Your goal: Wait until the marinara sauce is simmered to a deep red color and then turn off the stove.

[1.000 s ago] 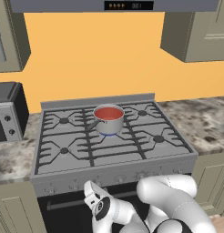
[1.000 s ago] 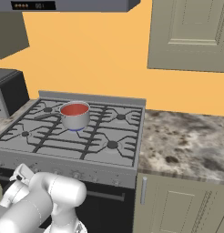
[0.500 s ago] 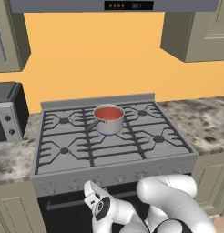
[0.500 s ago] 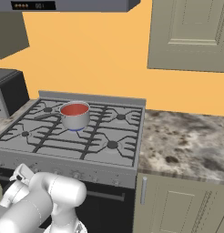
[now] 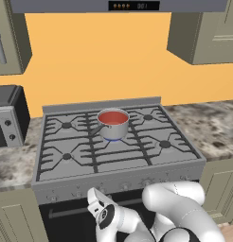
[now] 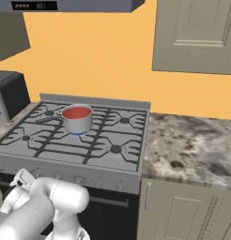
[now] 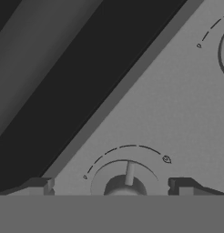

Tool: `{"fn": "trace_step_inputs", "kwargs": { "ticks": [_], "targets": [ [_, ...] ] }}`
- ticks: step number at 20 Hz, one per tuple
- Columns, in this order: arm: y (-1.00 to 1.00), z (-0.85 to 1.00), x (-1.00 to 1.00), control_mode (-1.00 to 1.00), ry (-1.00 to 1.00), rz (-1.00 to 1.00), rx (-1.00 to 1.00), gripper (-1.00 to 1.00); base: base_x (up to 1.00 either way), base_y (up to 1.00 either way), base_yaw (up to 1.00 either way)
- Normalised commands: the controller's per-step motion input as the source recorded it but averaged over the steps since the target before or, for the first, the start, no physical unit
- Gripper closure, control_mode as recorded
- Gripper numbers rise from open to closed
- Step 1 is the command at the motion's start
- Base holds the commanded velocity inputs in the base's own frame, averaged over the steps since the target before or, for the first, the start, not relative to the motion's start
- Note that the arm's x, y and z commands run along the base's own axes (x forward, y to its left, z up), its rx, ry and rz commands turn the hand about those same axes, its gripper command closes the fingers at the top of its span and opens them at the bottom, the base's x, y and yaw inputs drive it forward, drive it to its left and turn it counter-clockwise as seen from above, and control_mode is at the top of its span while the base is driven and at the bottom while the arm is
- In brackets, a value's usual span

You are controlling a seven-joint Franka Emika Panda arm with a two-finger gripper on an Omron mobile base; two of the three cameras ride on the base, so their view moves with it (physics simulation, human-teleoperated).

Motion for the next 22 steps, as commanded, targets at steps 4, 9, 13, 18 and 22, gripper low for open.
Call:
{"fn": "trace_step_inputs", "kwargs": {
  "ticks": [4, 9, 13, 18, 22],
  "targets": [
    [0.0, 0.0, 0.0, -1.0, 0.0, 0.0, 0.0, -1.0, 0.0, 0.0, 0.0],
    [0.0, 0.0, 0.0, -1.0, 0.0, 0.0, 0.0, -1.0, 0.0, 0.0, 0.0],
    [0.0, 0.0, 0.0, -1.0, 0.0, 0.0, 0.0, -1.0, 0.0, 0.0, 0.0],
    [0.0, 0.0, 0.0, -1.0, 0.0, 0.0, 0.0, -1.0, 0.0, 0.0, 0.0],
    [0.0, 0.0, 0.0, -1.0, 0.0, 0.0, 0.0, -1.0, 0.0, 0.0, 0.0]
  ]
}}
